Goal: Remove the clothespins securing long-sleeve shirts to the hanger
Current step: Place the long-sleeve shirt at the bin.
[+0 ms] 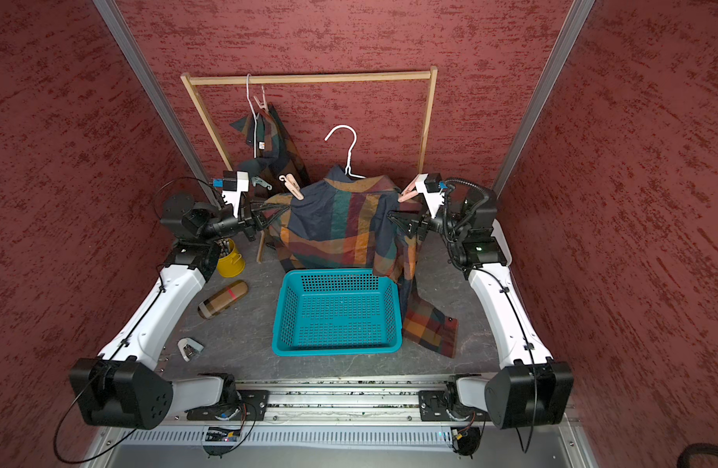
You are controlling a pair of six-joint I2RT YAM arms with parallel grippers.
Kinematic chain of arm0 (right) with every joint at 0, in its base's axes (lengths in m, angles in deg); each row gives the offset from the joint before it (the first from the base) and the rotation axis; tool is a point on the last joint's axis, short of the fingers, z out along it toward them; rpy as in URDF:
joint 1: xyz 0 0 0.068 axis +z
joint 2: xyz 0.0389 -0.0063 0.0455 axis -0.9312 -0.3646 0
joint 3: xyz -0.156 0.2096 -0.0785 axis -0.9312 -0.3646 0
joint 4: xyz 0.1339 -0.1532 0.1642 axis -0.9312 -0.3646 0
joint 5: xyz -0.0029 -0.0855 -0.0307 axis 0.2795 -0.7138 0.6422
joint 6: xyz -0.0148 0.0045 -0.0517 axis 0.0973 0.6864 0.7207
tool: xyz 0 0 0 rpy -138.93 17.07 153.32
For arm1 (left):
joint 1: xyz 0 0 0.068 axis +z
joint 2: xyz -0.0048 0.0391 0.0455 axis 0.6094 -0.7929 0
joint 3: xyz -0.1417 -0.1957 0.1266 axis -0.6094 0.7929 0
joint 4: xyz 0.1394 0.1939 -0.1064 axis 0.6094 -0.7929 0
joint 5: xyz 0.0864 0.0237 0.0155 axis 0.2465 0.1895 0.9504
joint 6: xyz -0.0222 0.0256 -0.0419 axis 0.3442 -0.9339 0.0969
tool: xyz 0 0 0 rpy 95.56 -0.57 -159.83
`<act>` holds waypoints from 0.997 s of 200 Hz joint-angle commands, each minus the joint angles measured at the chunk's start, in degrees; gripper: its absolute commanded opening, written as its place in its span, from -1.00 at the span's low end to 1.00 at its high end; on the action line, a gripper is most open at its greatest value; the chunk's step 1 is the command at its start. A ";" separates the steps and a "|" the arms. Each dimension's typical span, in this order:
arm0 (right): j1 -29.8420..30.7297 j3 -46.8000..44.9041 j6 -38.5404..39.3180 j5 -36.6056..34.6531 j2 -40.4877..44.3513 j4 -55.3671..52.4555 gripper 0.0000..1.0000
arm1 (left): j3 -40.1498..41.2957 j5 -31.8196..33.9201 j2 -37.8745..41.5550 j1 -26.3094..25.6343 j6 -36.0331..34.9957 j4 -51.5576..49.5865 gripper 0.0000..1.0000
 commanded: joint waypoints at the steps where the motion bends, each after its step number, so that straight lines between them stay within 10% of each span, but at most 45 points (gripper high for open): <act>1: 0.71 -1.95 -1.70 -7.89 4.91 2.95 0.62 | 0.48 4.81 0.94 -0.04 2.13 4.91 -1.00; 81: 0.32 -12.85 -7.99 -35.56 15.97 4.87 0.95 | 1.43 9.00 0.52 0.45 4.89 10.87 -1.00; 199: 0.71 -34.31 -19.42 -34.77 18.27 7.03 0.95 | 2.55 9.70 -0.14 0.81 9.97 18.39 -1.00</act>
